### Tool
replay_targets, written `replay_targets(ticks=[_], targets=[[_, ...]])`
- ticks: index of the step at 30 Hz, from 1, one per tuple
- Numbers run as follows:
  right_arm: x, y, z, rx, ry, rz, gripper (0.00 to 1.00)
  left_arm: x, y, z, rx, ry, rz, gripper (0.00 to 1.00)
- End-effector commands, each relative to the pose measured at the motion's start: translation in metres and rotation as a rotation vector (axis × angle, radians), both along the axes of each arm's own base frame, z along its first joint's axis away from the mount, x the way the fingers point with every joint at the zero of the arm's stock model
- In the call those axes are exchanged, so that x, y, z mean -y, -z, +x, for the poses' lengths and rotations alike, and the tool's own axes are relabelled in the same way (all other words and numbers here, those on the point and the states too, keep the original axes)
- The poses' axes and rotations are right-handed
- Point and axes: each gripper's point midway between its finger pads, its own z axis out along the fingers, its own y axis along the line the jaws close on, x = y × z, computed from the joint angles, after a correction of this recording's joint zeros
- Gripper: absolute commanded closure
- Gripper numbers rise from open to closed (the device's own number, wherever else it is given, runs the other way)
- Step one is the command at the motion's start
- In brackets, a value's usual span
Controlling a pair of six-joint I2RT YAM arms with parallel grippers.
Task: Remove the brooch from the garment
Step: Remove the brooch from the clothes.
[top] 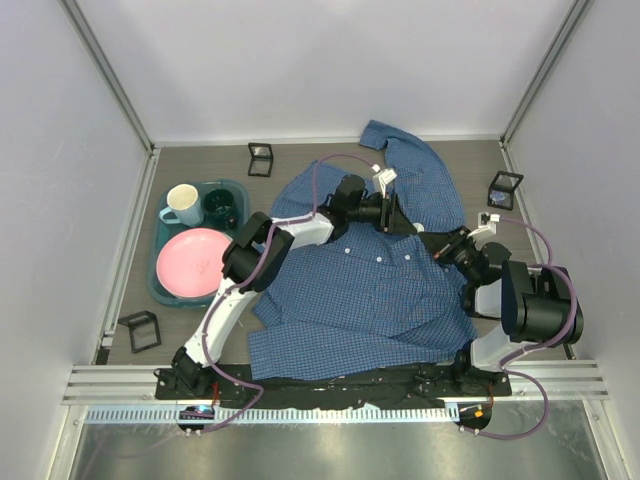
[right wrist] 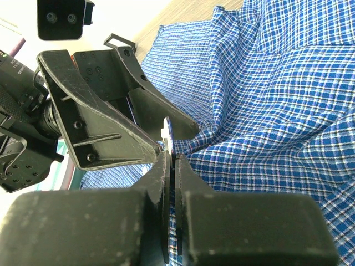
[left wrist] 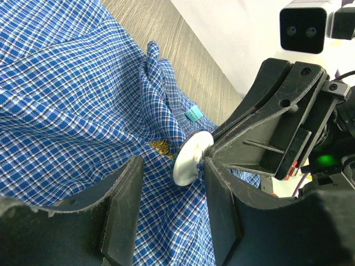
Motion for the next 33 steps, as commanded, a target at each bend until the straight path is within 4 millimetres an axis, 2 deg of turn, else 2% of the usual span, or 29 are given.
replay_targets(ticks=[1,11,20,28,30,33], targets=[[-0.003,-0.03,0.007,0.129,-0.02,-0.046,0.99,0.007,-0.052,0.004,0.072,-0.01,-0.061,0.5],[-0.006,-0.031,0.007,0.135,-0.025,-0.069,0.99,0.007,-0.047,0.011,0.042,-0.044,-0.013,0.66],[-0.008,-0.035,0.004,0.151,-0.029,-0.07,0.99,0.005,-0.045,0.009,0.052,-0.034,-0.009,0.87],[-0.01,-0.037,0.003,0.166,-0.042,-0.058,0.99,0.005,-0.055,0.002,0.069,0.003,-0.049,0.93],[-0.01,-0.038,0.003,0.169,-0.042,-0.057,0.99,0.004,-0.057,0.001,0.071,0.013,-0.055,1.0],[-0.01,-0.039,0.002,0.172,-0.038,-0.058,0.99,0.001,-0.057,0.005,0.065,0.001,-0.064,1.0]])
